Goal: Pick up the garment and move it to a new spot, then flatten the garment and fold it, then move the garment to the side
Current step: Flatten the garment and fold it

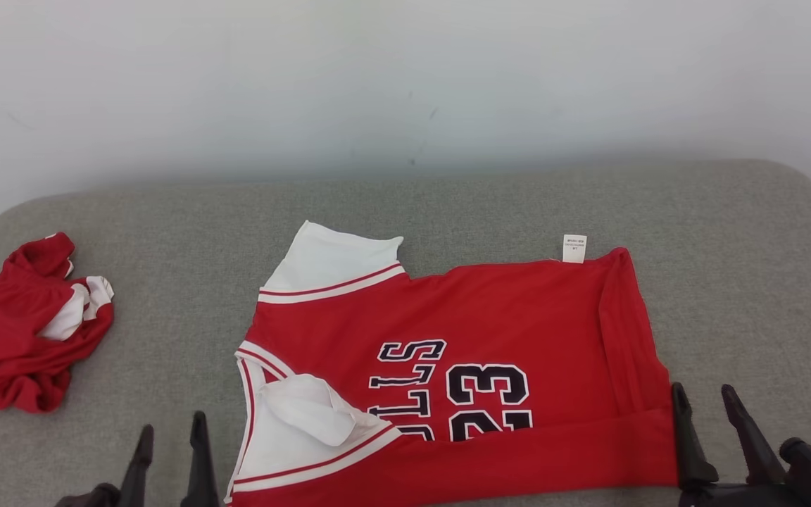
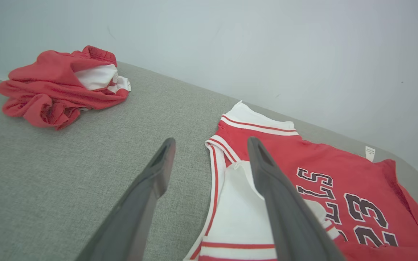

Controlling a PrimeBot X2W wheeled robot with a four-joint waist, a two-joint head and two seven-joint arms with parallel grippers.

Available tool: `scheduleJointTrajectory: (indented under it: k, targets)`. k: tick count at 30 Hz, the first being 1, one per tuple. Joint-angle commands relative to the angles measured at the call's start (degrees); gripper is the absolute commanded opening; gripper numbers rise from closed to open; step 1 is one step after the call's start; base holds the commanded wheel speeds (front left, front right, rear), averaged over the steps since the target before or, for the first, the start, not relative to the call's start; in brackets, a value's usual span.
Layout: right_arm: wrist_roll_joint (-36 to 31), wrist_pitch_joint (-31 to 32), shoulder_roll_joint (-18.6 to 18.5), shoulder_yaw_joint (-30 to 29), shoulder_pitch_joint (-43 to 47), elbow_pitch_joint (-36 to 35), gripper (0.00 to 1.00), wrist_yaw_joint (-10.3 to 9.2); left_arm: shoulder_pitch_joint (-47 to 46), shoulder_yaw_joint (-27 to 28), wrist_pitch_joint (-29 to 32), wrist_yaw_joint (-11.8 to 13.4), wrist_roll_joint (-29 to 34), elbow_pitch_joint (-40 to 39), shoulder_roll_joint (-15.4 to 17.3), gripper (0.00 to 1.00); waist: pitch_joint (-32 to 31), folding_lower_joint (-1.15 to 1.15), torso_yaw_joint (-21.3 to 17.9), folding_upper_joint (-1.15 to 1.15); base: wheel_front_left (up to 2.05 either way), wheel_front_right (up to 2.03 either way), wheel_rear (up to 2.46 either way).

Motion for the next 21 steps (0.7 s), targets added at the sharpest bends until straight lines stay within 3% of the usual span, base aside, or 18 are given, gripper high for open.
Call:
scheduleJointTrajectory:
  k: [1,8,13,21]
  targets:
    - [-1.1,-1.1,0.8,0.7,-0.3,-0.8,1.00,-0.14,0.9,2.1,-0.3,-0.4,2.5,-1.8,-0.8,1.00,-0.5,0.00,-0.4,0.00,0.00,0.00,0.00]
    - [-3.9,-3.5,1.7,0.9,-0.2,-3.1,1.00,-0.14,1.9,6.3,-0.2,-1.6,9.7,-4.7,-2.2,1.00,-0.7,0.00,-0.5,0.00,0.00,0.00,0.00]
    - [-5.1,-4.6,2.7,0.7,1.4,-5.4,1.00,-0.14,2.9,7.6,-0.2,-4.0,15.8,-6.8,-2.0,1.00,-0.7,0.00,-0.2,0.00,0.00,0.00,0.00]
    - [-5.8,-5.2,3.6,0.4,2.7,-6.4,1.00,-0.14,5.4,11.5,-0.3,-7.5,18.3,-8.4,-2.9,1.00,-0.8,0.00,0.2,0.00,0.00,0.00,0.00]
